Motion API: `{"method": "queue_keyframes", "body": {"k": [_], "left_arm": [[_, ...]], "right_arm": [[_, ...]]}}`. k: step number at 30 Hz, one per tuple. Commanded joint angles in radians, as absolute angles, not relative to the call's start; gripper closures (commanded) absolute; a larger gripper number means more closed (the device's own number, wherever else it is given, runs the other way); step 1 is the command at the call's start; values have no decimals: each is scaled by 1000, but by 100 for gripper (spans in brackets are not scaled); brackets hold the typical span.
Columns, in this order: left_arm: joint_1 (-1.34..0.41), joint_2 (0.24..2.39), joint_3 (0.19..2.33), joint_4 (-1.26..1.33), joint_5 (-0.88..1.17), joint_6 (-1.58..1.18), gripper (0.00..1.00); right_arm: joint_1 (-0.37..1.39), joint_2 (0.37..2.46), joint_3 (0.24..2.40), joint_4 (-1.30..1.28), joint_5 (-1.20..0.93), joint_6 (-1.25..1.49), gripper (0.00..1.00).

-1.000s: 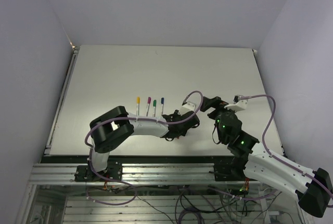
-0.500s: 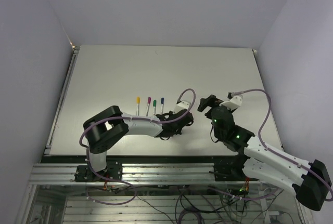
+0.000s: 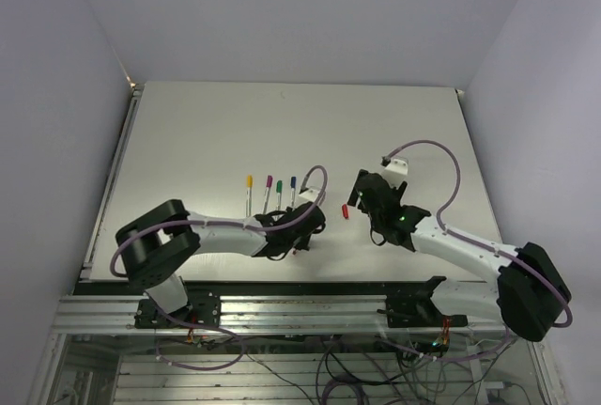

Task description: Insert the pens into the pen caps

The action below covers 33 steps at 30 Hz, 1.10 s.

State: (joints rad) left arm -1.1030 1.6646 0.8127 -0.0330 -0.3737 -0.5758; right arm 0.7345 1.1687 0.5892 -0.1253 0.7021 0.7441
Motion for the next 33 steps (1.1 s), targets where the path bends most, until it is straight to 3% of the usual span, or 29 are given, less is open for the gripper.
{"method": "queue_keyframes", "body": {"k": [1, 5, 11, 33], "left_arm": [[-1099, 1547, 752, -6, -361, -574, 93], [-1098, 1464, 708, 49, -355, -573, 93], [-1099, 1415, 673, 112, -305, -556, 93], [-1098, 1347, 604, 181, -291, -579, 93]], "right_arm": [[663, 1215, 597, -88, 518, 702, 30], [646, 1255, 593, -64, 451, 665, 33], [648, 1317, 600, -16, 375, 595, 46], [658, 1506, 640, 68, 299, 516, 59]]}}
